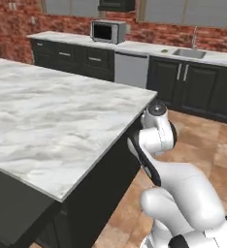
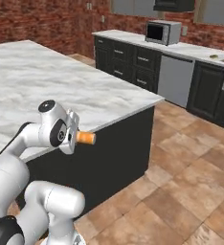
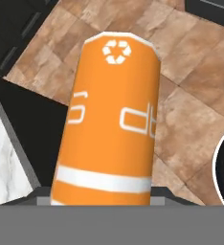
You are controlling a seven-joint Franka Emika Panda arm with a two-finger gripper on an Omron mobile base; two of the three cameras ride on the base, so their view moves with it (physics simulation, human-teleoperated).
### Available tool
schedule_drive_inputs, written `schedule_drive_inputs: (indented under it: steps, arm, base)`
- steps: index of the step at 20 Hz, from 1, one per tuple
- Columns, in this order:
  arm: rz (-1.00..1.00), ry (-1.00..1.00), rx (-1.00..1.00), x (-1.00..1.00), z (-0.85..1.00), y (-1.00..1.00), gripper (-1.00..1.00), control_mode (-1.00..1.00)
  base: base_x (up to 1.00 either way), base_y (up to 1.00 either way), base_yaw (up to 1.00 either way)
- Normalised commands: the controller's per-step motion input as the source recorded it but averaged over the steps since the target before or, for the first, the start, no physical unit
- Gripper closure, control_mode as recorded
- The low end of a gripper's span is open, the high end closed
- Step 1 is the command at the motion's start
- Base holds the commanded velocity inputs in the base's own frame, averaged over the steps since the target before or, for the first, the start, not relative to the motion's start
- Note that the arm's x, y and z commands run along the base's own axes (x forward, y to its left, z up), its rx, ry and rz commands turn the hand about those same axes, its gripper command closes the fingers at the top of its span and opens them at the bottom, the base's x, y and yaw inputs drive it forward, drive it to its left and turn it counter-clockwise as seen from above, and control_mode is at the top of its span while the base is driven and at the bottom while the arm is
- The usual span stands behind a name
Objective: Restock the sink supplies by placing the sponge and soap dispenser on the counter and next to the sink. Make sure the soap dispenser is upright.
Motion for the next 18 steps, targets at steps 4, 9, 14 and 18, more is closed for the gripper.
schedule_drive_inputs:
  steps: [4, 9, 14, 18]
  arm:
    - [0.00, 0.00, 0.00, 0.00, 0.00, 0.00, 1.00, 1.00]
    - [0.00, 0.00, 0.00, 0.00, 0.00, 0.00, 1.00, 1.00]
    - [0.00, 0.00, 0.00, 0.00, 0.00, 0.00, 1.00, 1.00]
    - [0.00, 0.00, 0.00, 0.00, 0.00, 0.00, 1.00, 1.00]
  base:
    - [1.00, -0.85, -0.51]
    - [1.00, -0.66, -0.46]
    - [1.00, -0.17, -0.36]
    - [1.00, 0.00, -0.31]
